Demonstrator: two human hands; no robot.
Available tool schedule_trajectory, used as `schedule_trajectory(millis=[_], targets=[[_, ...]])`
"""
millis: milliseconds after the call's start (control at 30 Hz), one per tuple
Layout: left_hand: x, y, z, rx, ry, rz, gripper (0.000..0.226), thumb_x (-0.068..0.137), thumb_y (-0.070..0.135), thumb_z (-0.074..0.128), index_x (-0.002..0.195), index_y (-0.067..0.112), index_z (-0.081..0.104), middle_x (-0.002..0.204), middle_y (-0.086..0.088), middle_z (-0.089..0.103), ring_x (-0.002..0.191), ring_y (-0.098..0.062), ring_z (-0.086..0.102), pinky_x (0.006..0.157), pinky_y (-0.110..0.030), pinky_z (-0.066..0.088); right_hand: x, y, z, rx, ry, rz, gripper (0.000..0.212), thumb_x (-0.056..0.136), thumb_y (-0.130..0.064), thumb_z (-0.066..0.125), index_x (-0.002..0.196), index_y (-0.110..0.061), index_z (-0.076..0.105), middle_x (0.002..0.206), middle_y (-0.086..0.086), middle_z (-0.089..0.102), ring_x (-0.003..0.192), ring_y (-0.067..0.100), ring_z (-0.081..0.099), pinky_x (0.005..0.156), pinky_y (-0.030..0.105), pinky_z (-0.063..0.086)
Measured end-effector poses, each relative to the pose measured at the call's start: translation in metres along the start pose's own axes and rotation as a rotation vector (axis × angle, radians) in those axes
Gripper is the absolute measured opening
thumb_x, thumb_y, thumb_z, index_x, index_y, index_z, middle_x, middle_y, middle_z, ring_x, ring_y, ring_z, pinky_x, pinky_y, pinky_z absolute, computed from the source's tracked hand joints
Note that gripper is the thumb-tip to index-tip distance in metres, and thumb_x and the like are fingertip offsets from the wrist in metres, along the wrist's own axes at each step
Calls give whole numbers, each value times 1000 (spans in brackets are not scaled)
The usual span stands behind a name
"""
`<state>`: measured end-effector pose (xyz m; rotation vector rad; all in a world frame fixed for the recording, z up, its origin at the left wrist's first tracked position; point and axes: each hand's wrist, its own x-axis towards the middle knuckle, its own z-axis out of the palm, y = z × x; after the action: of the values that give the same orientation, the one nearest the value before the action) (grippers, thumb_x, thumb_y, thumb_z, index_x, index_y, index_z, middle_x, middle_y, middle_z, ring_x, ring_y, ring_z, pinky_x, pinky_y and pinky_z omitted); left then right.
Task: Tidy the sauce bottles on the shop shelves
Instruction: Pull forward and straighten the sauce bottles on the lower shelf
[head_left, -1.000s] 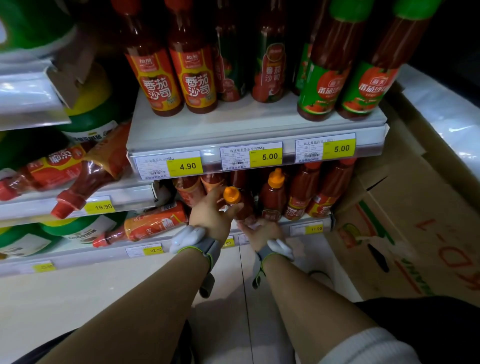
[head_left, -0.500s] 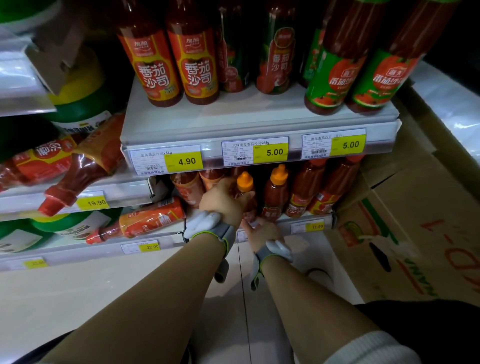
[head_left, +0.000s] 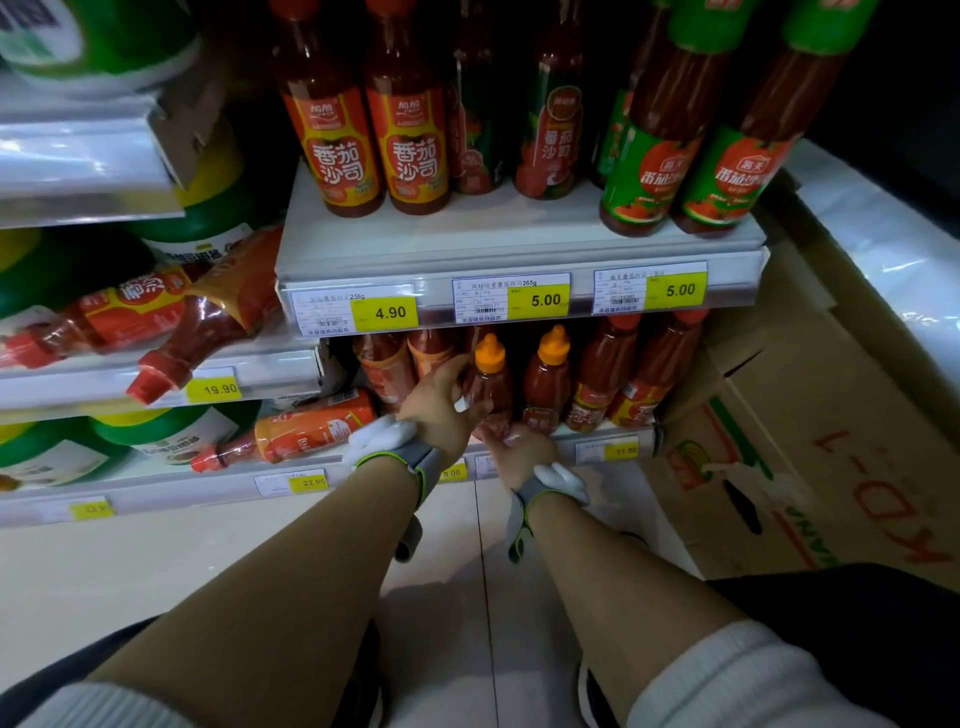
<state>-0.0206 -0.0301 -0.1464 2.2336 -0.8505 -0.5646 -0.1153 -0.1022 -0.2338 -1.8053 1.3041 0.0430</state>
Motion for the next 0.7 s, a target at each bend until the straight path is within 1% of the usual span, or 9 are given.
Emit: schedule_trajectory(millis=[133,233,367,433,467,533,567,633,700], targets=[[-16,2,-26,202,-129,15,59,81,29,68,134,19,43,134,-13,49,118,-30,50,92,-30,38,-17,-6,-14,-25,11,-61,50,90,-49,54,119,-9,59,126,12,61,118,28,55,97,27,37],[-30,4,-48,337,-169,40,55,80,29,69,131,17,48,132,-13,53,120,-31,49,96,-32,39,-32,-17,-28,-59,-47,-80,54,92,-43,54,128,-2,52,133,15,56,122,29,51,100,28,34],[-51,6,-85,490,-267,73,48,81,29,67,125,15,55,130,-11,55,117,-30,52,95,-32,40,-54,-35,-43,-131,-93,-161,38,86,-44,62,101,-9,65,110,17,64,105,31,58,93,34,45],[-62,4,-105,523,-275,50,43,81,30,66,121,16,59,129,-10,56,116,-29,53,97,-34,42,-64,-45,-50,-267,-118,-203,34,85,-53,58,76,-20,57,94,16,56,90,28,55,81,30,43],[-69,4,-116,513,-258,36,40,81,30,66,118,16,61,128,-10,57,115,-29,53,97,-35,43,-72,-51,-54,-330,-110,-232,37,84,-58,56,75,-22,55,94,13,54,87,28,54,78,30,43],[-79,3,-130,489,-217,22,34,83,32,64,112,16,64,123,-10,60,112,-30,55,93,-31,44,-84,-62,-63,-407,-93,-296,50,83,-62,54,105,-17,61,109,12,56,96,31,57,84,34,47],[-84,3,-136,476,-202,40,31,84,32,63,111,16,65,123,-7,61,110,-31,56,89,-25,42,-88,-66,-67,-426,-84,-329,57,82,-62,55,117,-16,58,116,12,54,101,32,57,89,35,47],[-92,4,-146,439,-183,47,33,83,31,63,113,16,64,123,-1,59,112,-30,54,81,-18,35,-97,-74,-73,-455,-78,-387,60,82,-61,56,122,-16,55,122,12,52,105,32,55,89,34,45],[-99,2,-156,445,-171,8,54,73,55,58,113,19,64,121,-7,60,112,-30,54,85,-25,36,-104,-85,-78,-499,-87,-431,62,82,-60,56,125,-16,53,127,10,50,110,31,54,89,32,42]])
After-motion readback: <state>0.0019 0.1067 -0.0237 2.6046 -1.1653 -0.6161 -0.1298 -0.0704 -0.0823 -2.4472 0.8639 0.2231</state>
